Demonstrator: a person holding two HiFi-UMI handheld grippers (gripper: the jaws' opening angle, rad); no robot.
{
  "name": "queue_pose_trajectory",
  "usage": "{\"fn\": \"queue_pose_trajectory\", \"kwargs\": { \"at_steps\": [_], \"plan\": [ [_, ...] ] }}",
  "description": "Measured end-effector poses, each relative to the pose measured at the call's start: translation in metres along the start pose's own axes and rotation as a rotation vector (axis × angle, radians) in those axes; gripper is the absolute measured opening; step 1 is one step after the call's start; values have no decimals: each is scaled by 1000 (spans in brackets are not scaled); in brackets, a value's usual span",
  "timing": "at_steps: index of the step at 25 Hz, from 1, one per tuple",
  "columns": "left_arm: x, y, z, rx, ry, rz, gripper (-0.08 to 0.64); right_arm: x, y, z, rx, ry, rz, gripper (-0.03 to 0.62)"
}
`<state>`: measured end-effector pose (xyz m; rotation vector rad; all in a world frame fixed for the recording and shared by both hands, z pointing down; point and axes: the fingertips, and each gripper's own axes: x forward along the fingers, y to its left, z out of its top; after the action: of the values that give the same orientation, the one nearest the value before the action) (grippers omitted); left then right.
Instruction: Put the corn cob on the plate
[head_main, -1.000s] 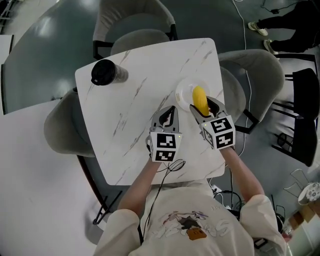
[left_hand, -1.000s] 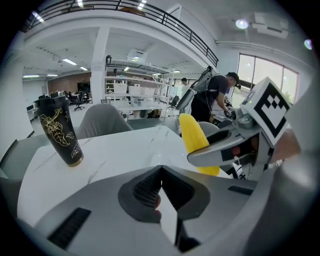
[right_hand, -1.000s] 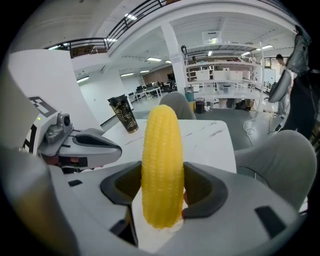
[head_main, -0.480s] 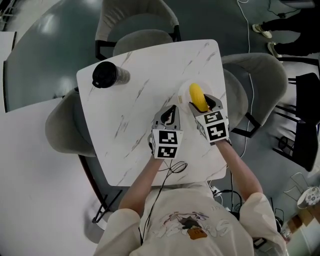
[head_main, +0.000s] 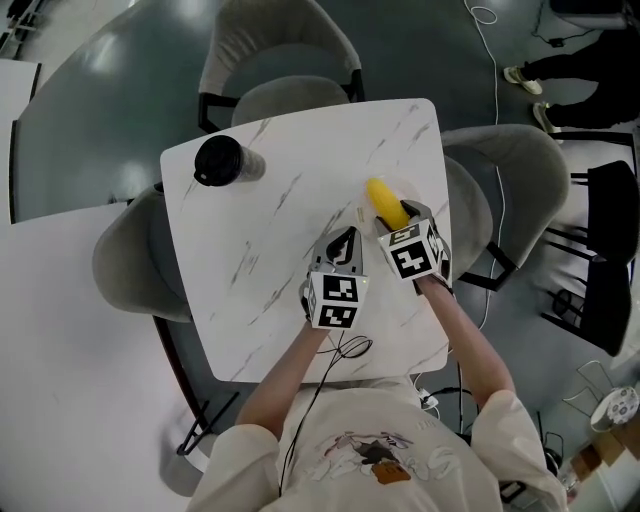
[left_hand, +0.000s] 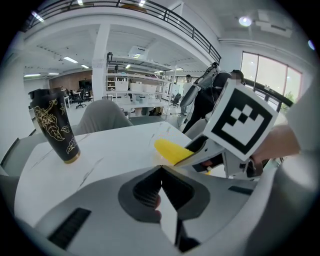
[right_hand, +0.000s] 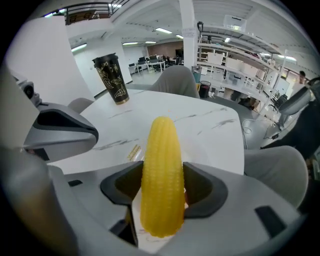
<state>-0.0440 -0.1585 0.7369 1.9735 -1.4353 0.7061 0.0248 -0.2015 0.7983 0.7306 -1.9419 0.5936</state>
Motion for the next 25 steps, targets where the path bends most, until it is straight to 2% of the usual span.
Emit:
{"fn": "queue_pose_trajectory", "kwargs": {
  "at_steps": [5, 9, 14, 20, 23, 25],
  "plan": [
    [-8, -1, 0, -8, -5, 2, 6, 6, -3, -6, -78, 30, -53, 245],
    [-19, -2, -2, -15, -4, 1, 6, 2, -4, -6, -124, 16, -95, 245],
    [-34, -4, 4, -13, -20, 4, 6, -12, -6, -3, -89, -23, -71, 245],
    [-56, -4, 8, -10, -57, 2, 6, -36, -4, 0, -103, -75, -126, 245],
    [-85, -12, -11, -38, -23, 5, 6, -57, 27, -16, -68, -65, -76, 245],
    [-88, -12, -2, -32, -30, 2, 6, -64, 31, -12, -37, -99, -63, 245]
  ]
}}
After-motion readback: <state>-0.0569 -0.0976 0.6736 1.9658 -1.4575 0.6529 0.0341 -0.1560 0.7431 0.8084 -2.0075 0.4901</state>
